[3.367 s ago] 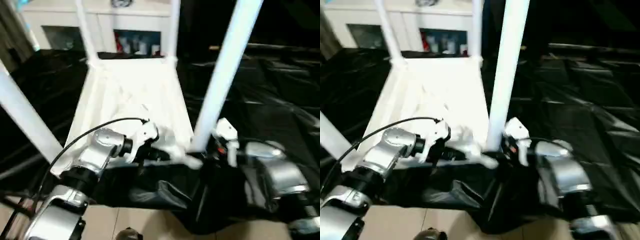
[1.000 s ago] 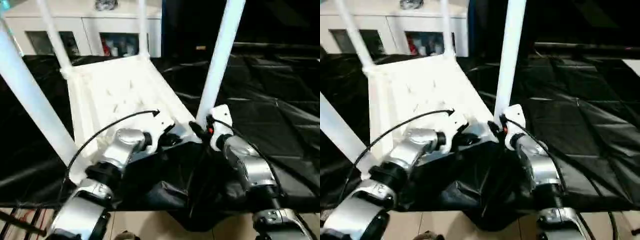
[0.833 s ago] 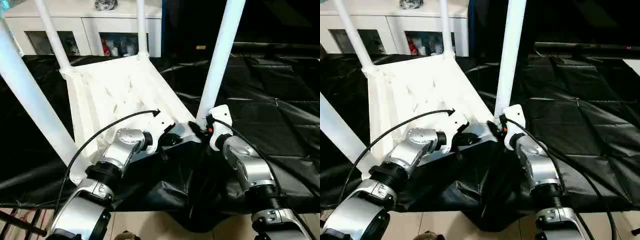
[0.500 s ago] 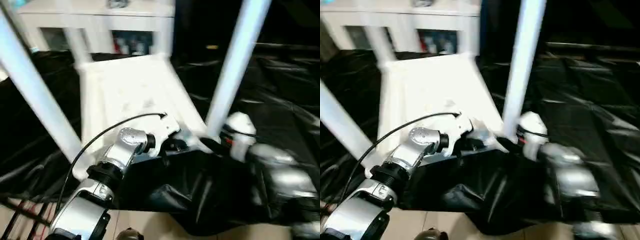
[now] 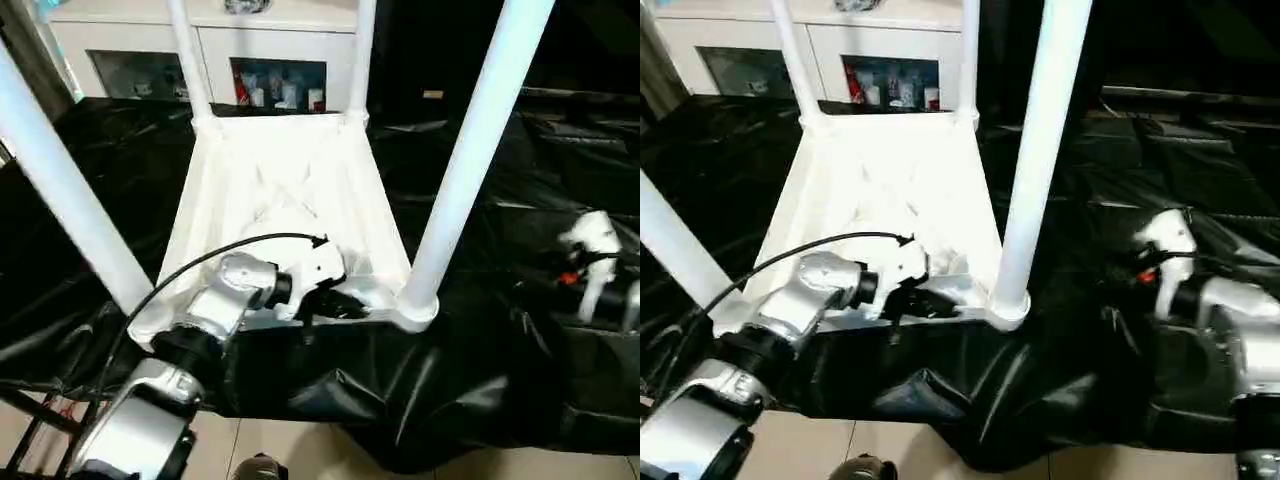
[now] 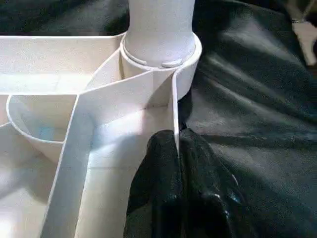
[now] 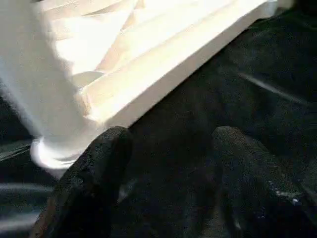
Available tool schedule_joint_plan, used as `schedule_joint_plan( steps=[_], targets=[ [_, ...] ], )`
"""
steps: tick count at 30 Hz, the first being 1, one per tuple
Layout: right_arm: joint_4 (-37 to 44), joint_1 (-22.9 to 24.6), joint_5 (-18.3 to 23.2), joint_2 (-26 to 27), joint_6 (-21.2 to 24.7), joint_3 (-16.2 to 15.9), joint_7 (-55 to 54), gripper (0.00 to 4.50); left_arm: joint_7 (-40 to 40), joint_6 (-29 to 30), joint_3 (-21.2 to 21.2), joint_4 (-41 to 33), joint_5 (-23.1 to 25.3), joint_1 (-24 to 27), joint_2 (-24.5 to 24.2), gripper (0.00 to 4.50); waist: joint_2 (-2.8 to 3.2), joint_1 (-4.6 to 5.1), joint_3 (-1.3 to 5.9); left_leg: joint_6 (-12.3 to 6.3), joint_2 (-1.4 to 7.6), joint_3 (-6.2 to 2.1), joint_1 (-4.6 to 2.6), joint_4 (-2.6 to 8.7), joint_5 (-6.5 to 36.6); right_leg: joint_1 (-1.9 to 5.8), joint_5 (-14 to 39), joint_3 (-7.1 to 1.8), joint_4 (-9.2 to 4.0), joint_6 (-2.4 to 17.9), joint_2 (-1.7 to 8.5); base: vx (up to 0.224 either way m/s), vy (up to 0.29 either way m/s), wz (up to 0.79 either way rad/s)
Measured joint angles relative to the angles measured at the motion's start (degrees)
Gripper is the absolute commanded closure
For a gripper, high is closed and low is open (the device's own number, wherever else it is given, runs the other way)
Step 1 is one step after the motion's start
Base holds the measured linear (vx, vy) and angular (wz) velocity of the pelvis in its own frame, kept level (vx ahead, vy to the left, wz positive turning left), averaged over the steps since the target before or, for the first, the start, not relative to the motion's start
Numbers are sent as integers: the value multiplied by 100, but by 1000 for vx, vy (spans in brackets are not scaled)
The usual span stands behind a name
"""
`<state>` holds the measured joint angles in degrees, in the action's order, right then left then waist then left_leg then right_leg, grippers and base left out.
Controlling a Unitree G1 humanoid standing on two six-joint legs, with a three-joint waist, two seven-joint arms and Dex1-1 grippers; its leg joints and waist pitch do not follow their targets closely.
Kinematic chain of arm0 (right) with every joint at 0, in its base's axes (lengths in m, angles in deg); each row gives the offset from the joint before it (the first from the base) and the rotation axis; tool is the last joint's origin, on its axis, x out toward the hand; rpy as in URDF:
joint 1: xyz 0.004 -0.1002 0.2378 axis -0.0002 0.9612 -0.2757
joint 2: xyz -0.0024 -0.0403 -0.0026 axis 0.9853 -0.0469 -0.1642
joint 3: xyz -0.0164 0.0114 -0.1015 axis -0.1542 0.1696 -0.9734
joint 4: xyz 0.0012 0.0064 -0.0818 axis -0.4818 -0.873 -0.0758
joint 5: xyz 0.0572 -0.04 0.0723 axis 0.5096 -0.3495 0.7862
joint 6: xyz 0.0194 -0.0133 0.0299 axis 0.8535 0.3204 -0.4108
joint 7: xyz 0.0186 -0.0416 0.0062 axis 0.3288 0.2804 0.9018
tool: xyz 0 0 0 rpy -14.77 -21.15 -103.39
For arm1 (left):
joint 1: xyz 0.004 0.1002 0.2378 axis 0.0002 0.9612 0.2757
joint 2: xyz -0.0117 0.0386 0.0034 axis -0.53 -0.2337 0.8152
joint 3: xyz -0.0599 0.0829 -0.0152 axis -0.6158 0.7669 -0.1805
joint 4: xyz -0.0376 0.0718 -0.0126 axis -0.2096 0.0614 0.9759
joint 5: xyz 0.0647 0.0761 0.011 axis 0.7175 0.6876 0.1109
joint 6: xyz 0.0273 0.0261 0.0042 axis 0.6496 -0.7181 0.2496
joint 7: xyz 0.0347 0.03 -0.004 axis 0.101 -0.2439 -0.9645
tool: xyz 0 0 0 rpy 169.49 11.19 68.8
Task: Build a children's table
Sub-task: Rotate leg to tighten
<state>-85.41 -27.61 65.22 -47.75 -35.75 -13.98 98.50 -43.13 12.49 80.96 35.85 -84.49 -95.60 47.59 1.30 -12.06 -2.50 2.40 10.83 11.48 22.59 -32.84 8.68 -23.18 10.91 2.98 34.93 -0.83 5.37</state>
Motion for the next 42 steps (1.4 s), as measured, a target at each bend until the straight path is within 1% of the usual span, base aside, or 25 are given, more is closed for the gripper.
schedule_joint_plan(
  steps=[2,5,11,13,14,15,17,18,19,20,22,25,27,28,29,30,32,33,34,35,36,37,38,39,42],
  targets=[
    [-85,-45,-41,48,-87,40,-282,151,-122,-35,11,-105,-9,95,-61,450,2,-5,1,0,1,0,1,-4,0,0,0,1,1,0,0,0,0,0],
    [-194,-157,-125,329,-245,167,-818,151,-271,-158,34,-170,-9,148,-141,450,3,0,1,0,4,-2,1,-14,0,0,-1,2,7,1,0,0,0,0],
    [-194,-198,-231,976,-430,165,-1635,151,-467,-243,101,-389,-95,291,-313,450,3,1,1,1,4,-2,3,-16,1,1,-2,2,8,2,1,0,0,0],
    [-209,-235,-277,1175,-469,165,-2021,151,-466,-355,108,-412,-96,329,-349,450,3,-1,0,1,4,-3,4,-15,0,0,-2,4,8,2,1,0,0,0],
    [-225,-258,-287,1258,-486,173,-2177,139,-447,-399,107,-412,-95,335,-353,406,3,-1,0,1,4,-2,4,-15,1,0,-2,3,8,2,1,0,0,0],
    [-243,-284,-301,1377,-495,195,-2399,139,-419,-446,108,-412,-86,341,-352,395,3,2,0,2,4,-2,4,-15,0,0,-2,3,9,2,1,0,0,0],
    [-249,-291,-323,1526,-496,204,-2666,139,-387,-486,80,-448,-109,365,-359,389,2,13,0,2,4,-2,4,-16,0,0,-2,3,9,2,1,0,0,0],
    [-247,-293,-359,1668,-501,214,-2891,139,-373,-466,-21,-619,-223,441,-362,375,0,37,-1,2,4,-2,3,-15,0,0,-2,3,9,2,1,0,0,0],
    [-248,-292,-387,1760,-498,215,-3031,139,-348,-437,-82,-762,-294,483,-343,375,-1,54,-2,2,4,-2,3,-14,0,0,-2,3,10,2,1,0,0,0],
    [-246,-287,-407,1896,-492,212,-3212,139,-291,-383,-177,-977,-410,556,-327,351,-1,70,-2,2,4,-3,2,-13,0,0,-2,3,11,2,1,0,0,0],
    [-245,-263,-525,2047,-475,199,-3537,139,-72,-323,-353,-1295,-559,624,-312,347,-1,84,-2,3,5,-2,1,-10,-1,-2,-2,3,11,1,1,0,0,0],
    [-227,-255,-795,2084,-410,152,-4054,139,570,-335,-703,-1614,-624,745,-250,314,-1,91,-2,3,5,-3,0,-9,-1,-2,-1,3,10,0,0,0,0,0],
    [-181,-252,-998,2141,-367,89,-4371,139,1280,-407,-1012,-1665,-605,802,-124,305,2,93,-1,4,4,-3,0,-9,-1,-2,-1,3,10,0,0,0,0,0],
    [-107,-251,-1046,2188,-314,52,-4464,139,1697,-433,-1214,-1692,-588,835,-22,303,7,105,-2,4,4,-3,0,-10,-1,-2,-1,2,10,-1,0,0,0,0],
    [-40,-249,-1065,2219,-266,4,-4511,139,1977,-450,-1322,-1709,-566,837,17,296,7,110,-2,4,4,-3,0,-8,-1,-2,-1,3,9,-1,-1,0,0,0],
    [94,-247,-1128,2242,-158,-78,-4569,139,2335,-392,-1502,-1819,-559,883,97,269,10,119,-1,4,4,-3,-1,-7,0,-2,0,2,7,-2,-1,0,0,0],
    [265,-242,-1244,2246,-6,-193,-4633,139,2652,-248,-1698,-1996,-611,996,195,263,10,137,-1,4,3,-3,0,-4,0,-1,0,2,4,-4,-1,0,0,0],
    [499,-125,-1295,2323,27,-248,-4699,139,3026,39,-1837,-2288,-581,1185,381,252,5,155,1,5,3,-3,1,1,1,-2,1,2,-2,-4,-2,0,0,0],
    [842,115,-1319,2451,5,-266,-4752,139,3501,353,-2090,-2628,-536,1465,614,239,-6,173,8,10,1,-2,-5,10,6,6,11,1,-4,-10,-1,0,0,0],
    [1066,332,-1326,2584,-9,-314,-4794,139,3982,631,-2269,-2831,-436,1703,817,239,-23,195,11,16,3,-3,-8,10,13,6,21,2,-2,-22,-3,0,0,0],
    [1293,632,-1313,2779,-80,-395,-4855,139,4532,681,-2448,-2963,-375,2050,1020,229,-46,226,1,19,5,-6,-6,14,16,4,29,5,-3,-31,-5,0,0,0],
    [1332,797,-1308,2855,-97,-434,-4887,139,4803,622,-2530,-2970,-353,2246,1136,222,-62,237,-10,20,5,-8,0,15,15,-1,32,8,-4,-36,-6,0,0,0],
    [1334,942,-1267,2880,-101,-441,-4933,139,5035,421,-2595,-2985,-346,2440,1222,222,-81,238,-26,21,6,-11,5,15,14,-6,43,9,-5,-55,-7,0,0,0],
    [1335,995,-1251,2881,-101,-426,-4962,139,5143,307,-2620,-2997,-342,2526,1227,222,-93,241,-35,22,6,-11,5,15,13,-6,44,9,-5,-59,-7,0,0,0],
    [1514,1007,-1148,2948,-99,-334,-5008,139,5324,52,-2639,-3213,-321,2659,1218,222,-102,262,-39,23,4,-12,-5,13,13,3,42,3,-10,-65,-7,0,0,0]
  ],
)
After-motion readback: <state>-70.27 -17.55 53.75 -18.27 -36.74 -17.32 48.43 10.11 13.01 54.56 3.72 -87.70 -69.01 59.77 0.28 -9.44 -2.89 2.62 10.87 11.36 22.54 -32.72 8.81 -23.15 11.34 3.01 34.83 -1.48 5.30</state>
